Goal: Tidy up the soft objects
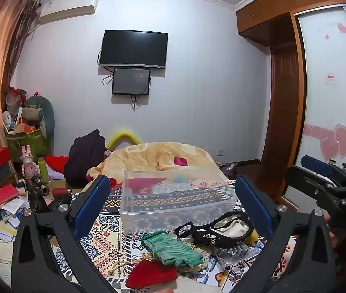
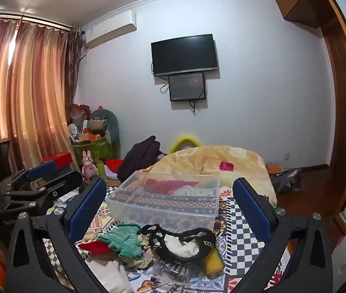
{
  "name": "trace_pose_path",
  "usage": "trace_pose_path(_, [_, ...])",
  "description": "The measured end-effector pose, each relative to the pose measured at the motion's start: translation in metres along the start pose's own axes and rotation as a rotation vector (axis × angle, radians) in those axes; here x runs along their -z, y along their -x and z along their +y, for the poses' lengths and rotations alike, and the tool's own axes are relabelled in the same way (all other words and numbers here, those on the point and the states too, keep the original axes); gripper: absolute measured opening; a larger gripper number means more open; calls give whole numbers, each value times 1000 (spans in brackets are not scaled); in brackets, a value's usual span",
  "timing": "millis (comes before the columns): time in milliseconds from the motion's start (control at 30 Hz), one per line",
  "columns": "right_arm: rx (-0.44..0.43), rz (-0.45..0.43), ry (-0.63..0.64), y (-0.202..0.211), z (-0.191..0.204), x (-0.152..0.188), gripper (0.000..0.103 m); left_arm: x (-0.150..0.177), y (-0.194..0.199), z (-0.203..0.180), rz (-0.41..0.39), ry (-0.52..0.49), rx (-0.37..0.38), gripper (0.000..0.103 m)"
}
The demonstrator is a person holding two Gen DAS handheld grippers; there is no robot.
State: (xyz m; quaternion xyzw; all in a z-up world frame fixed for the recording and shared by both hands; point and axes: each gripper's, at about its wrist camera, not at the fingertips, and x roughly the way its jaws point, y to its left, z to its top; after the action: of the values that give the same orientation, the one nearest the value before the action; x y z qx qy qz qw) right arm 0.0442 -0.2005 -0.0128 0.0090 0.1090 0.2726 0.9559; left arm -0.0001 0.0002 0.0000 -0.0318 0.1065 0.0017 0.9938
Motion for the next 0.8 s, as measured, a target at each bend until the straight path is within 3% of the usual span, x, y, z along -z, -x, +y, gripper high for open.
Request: trace_pose_path(800, [-3, -13, -26, 8, 1, -7, 103, -2, 2, -3, -6, -4, 21, 103])
